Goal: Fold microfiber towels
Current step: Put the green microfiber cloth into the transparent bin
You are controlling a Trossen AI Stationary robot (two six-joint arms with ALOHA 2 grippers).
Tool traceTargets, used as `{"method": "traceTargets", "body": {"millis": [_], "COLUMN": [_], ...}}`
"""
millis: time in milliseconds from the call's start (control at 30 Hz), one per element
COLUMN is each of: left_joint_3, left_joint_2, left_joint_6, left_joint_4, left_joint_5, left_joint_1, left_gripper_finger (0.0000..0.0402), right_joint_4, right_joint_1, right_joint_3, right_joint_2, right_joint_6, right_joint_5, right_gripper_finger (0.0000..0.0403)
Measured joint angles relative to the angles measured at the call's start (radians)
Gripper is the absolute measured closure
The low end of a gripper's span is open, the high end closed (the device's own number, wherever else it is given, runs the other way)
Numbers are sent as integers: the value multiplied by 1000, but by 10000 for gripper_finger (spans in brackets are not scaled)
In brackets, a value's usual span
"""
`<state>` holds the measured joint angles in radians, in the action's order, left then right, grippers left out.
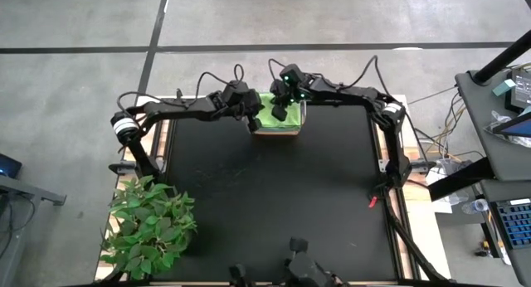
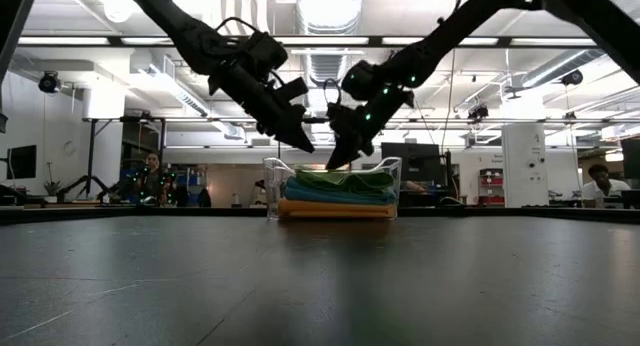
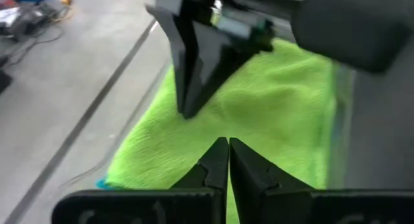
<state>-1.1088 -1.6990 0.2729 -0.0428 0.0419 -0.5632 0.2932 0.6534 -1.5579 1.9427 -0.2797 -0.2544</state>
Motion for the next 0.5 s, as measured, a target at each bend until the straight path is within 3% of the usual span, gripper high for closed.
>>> {"method": "traceTargets", "body": {"millis": [267,500], "left_joint_3": [-3,-2], "left_joint_2": [12,12], "left_joint_6": [21,21], "left_joint_4": [-19,-28], "left_joint_5": [-37,-42], "left_joint_1": [0,0], "left_gripper_finger": [402,402], "right_joint_4": [-42,-82], "right_joint_1": [-5,-12], "right_joint_3": [-83,-150], "right_joint_2": [131,169], "right_joint_6": [1,84], "right_joint_5": [-7,-26], "right_gripper_finger": [394,394]}}
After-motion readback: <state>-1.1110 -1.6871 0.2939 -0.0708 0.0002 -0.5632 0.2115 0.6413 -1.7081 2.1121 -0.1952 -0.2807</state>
